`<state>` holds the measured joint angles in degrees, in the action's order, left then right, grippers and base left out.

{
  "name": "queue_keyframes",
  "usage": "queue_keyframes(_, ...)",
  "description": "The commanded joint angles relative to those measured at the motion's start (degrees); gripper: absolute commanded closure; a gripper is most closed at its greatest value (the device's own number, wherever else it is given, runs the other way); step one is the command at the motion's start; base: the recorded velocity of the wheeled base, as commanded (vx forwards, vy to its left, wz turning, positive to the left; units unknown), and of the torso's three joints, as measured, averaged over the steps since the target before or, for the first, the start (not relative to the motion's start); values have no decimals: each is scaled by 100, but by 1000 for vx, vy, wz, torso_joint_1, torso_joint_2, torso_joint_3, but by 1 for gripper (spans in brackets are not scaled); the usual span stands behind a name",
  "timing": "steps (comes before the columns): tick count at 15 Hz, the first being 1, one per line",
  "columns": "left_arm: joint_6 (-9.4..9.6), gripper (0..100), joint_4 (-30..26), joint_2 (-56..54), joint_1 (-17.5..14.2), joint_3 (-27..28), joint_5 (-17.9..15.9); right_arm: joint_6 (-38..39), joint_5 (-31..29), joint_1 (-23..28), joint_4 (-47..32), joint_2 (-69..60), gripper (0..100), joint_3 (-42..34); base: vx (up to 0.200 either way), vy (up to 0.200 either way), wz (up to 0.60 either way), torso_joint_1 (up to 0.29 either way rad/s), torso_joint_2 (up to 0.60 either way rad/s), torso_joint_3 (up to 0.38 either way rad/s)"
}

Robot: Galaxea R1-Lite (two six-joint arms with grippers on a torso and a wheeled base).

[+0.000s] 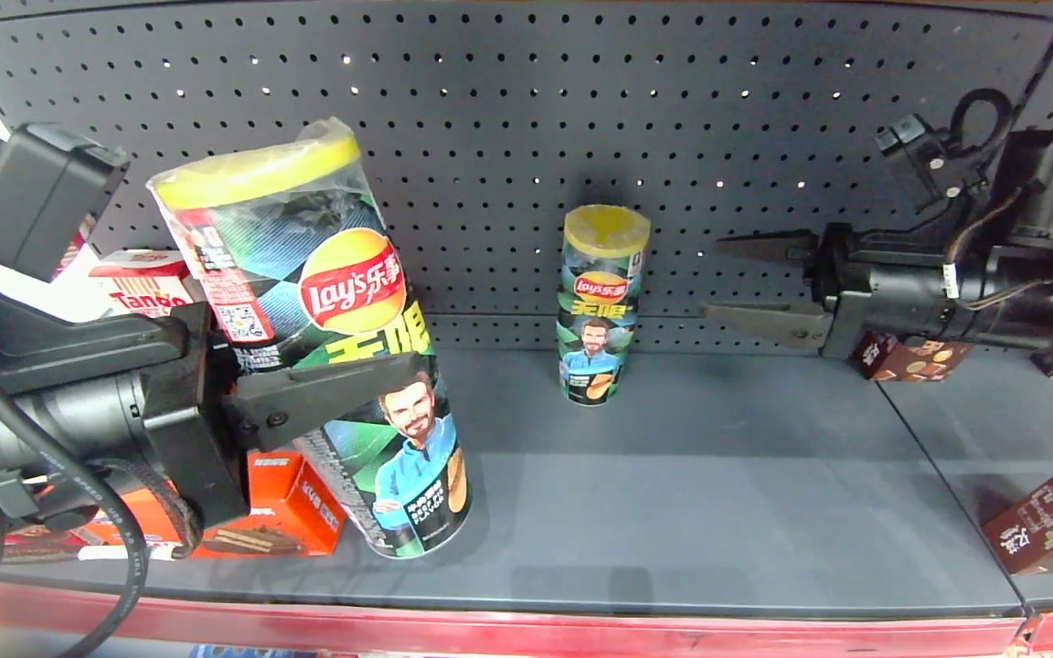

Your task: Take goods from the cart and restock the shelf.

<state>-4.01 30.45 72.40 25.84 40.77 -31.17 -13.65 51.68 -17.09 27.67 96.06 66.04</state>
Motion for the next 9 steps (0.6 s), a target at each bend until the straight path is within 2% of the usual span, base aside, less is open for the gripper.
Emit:
queue_keyframes(1,-3,100,5,29,0,-7,6,-76,194,-84,195,756,0,410,0,0,0,0,0,0)
queue_keyframes(9,6,100,13,20,0,-113,6,-76,185,-154,291,1556,0,902,0,0,0,0,0,0)
